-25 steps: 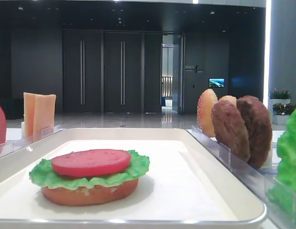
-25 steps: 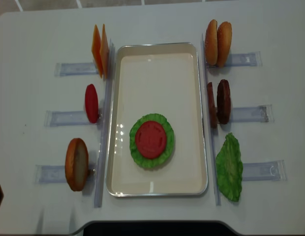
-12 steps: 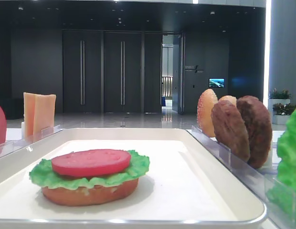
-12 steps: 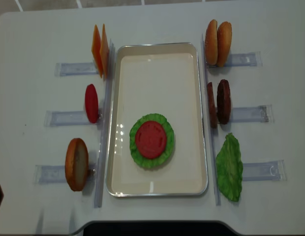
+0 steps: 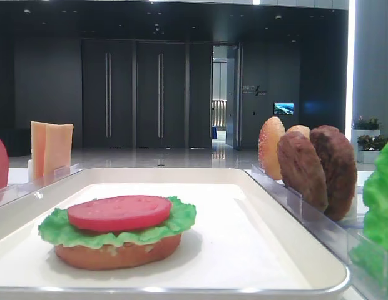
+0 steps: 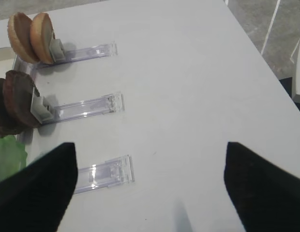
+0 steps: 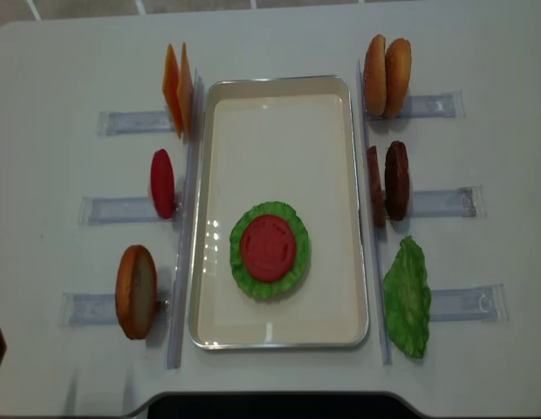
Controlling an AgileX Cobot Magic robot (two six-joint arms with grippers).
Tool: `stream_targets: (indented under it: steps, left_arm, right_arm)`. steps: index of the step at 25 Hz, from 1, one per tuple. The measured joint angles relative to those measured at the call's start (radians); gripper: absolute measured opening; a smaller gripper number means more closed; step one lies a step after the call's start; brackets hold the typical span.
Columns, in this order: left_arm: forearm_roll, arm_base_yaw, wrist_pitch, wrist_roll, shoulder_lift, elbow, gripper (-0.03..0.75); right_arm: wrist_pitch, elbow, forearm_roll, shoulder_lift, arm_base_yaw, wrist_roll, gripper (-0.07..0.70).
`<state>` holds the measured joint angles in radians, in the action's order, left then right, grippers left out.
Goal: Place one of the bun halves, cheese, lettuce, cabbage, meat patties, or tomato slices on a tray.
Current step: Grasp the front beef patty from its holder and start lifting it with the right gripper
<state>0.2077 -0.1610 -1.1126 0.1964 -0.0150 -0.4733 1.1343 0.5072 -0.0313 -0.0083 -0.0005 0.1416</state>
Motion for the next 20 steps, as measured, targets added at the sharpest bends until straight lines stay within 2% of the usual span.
stream_targets:
  steps: [8,11,17,20]
  left_arm:
    - [0.0,0.0,0.0,0.0,0.0,0.0,0.692]
    - [0.0,0.0,0.0,0.0,0.0,0.0,0.692]
    - [0.0,0.0,0.0,0.0,0.0,0.0,0.692]
    - [0.0,0.0,0.0,0.0,0.0,0.0,0.692]
  right_arm:
    - [0.0,0.0,0.003,0.0,0.0,-0.012,0.585]
    - [0.007,0.0,0.013,0.003,0.0,-0.046,0.585]
    - [0.037,0.019,0.063,0.189,0.0,-0.131,0.585]
    - [0.045,0.021,0.1,0.315,0.0,-0.142,0.585]
